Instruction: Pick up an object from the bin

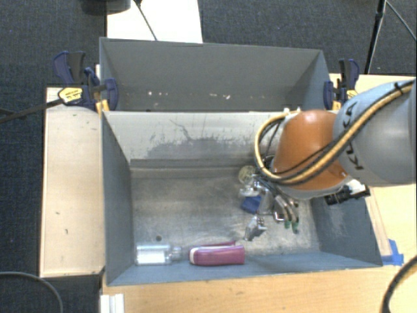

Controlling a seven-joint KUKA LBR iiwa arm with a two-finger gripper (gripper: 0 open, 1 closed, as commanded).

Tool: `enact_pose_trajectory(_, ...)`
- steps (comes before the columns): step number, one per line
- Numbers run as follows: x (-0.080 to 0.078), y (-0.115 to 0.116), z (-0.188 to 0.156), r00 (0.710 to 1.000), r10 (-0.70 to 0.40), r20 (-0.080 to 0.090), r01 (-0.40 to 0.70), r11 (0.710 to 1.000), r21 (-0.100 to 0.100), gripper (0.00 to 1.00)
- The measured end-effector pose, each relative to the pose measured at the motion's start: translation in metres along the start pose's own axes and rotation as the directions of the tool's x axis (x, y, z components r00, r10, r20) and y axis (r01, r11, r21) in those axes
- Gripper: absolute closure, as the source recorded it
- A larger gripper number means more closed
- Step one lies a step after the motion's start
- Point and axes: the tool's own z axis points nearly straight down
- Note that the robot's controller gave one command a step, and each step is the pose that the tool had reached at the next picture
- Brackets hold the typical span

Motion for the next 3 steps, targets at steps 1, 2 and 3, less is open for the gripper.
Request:
enact_pose_trajectory(1,-0.023,-0.051,0.033,0.995,0.095,0.002,-0.095,0.995,-0.005,0.00)
enact_pose_trajectory(2,-0.026,-0.051,0.030,0.995,0.098,0.010,-0.098,0.995,-0.004,1.00)
enact_pose_trajectory(3,-0.019,-0.028,-0.141,0.998,0.059,0.004,-0.059,0.998,-0.002,1.00)
